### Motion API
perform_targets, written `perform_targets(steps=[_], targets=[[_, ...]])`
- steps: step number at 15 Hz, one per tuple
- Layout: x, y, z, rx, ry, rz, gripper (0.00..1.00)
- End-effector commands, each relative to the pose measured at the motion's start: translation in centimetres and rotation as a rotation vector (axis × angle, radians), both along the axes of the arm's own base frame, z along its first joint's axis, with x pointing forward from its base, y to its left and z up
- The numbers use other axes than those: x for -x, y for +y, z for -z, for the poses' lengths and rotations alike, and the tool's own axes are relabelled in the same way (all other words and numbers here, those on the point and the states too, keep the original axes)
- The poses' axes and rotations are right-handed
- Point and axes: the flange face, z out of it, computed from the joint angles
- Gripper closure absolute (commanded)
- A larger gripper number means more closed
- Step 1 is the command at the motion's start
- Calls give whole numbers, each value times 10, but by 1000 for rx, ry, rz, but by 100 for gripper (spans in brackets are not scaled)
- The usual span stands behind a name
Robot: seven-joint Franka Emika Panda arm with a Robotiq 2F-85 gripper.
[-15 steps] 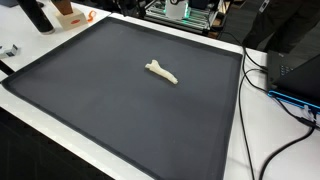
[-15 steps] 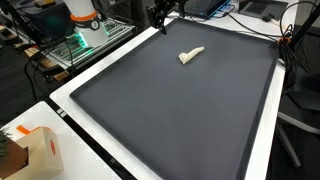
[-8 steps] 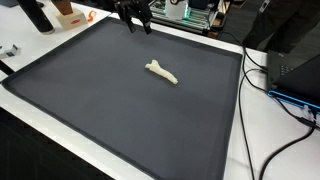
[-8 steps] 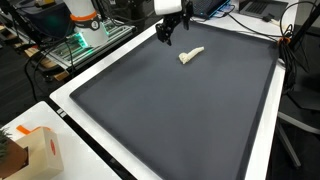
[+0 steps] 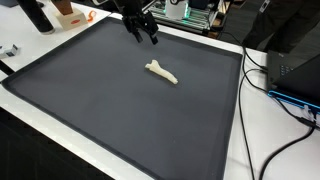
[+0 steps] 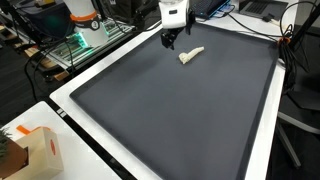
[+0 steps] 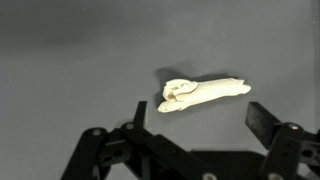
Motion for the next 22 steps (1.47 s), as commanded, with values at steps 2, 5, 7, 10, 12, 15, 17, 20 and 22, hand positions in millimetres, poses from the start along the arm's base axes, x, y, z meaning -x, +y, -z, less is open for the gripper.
perform_targets(steps=[2,5,7,10,12,15,17,20,22], targets=[[-4,12,10,-20,35,27,0],[-6,20,10,-8,63,52,0],[-7,26,8,0,79,59,0],[-10,38,-3,8,85,48,0],[-14,49,-15,28,88,30,0],[-25,67,-35,85,88,-3,0],[-32,85,-49,143,78,-47,0],[-40,115,-66,241,49,-132,0],[-43,137,-72,298,27,-198,0]])
